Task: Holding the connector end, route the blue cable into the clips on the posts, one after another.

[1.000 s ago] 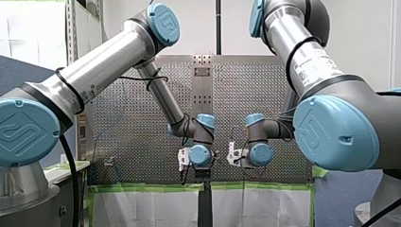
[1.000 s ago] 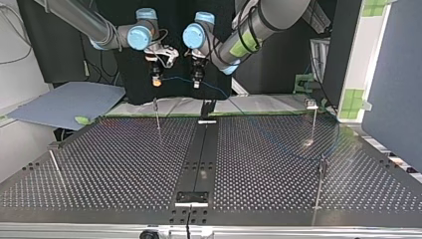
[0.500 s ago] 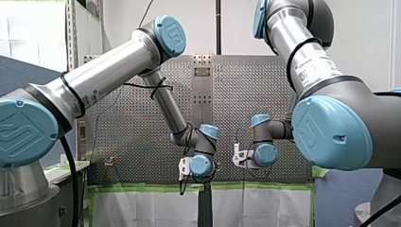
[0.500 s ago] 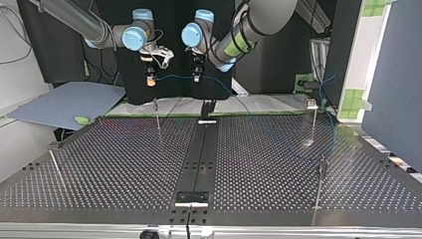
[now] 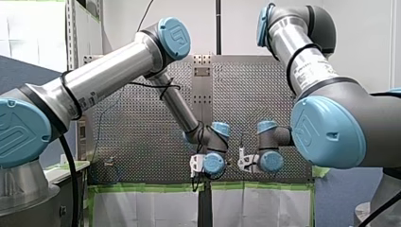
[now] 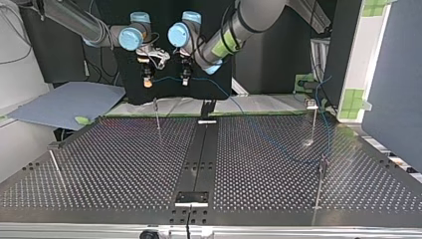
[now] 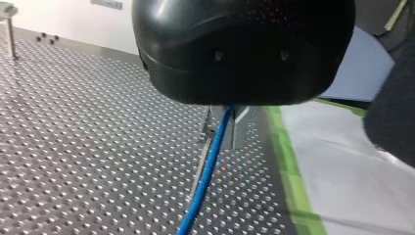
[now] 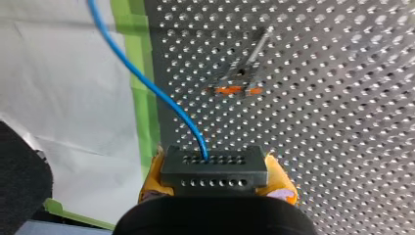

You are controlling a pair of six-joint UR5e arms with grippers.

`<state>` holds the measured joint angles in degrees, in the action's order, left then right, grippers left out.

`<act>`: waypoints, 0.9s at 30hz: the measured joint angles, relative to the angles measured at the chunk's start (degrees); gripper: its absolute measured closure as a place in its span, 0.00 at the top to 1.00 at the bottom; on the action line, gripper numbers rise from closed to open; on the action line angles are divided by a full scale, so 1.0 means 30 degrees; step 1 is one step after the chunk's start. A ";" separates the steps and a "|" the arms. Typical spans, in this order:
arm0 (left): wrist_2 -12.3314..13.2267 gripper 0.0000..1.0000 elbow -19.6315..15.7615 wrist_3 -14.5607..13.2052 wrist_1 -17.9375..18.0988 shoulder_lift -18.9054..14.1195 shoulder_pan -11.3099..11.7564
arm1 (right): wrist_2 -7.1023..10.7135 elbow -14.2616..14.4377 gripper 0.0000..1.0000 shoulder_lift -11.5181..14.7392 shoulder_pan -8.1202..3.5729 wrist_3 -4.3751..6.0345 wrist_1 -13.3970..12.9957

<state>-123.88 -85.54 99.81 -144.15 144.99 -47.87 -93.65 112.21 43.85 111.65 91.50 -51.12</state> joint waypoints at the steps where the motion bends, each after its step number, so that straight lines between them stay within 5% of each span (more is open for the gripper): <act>1: -0.0063 0.00 0.0136 0.0012 -0.0028 0.0041 -0.0040 | 0.0158 -0.0001 0.00 -0.0190 -0.0077 -0.0031 -0.0101; 12: -0.0501 0.00 0.2156 0.0119 -0.1218 0.1499 -0.0030 | 0.0782 -0.0014 0.00 0.0295 -0.0764 -0.0639 0.0612; 20: -0.0488 0.00 0.3373 0.0128 -0.1356 0.1838 0.0254 | 0.0826 0.0002 0.00 0.0900 -0.0968 -0.0699 0.0836; 27: -0.0355 0.00 0.4559 0.0631 -0.1923 0.2969 -0.0425 | 0.0841 0.0000 0.00 0.0872 -0.1044 -0.0831 0.0750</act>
<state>-124.94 -71.86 101.70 -149.92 153.90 -49.14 -91.13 112.21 46.47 108.52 89.01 -48.87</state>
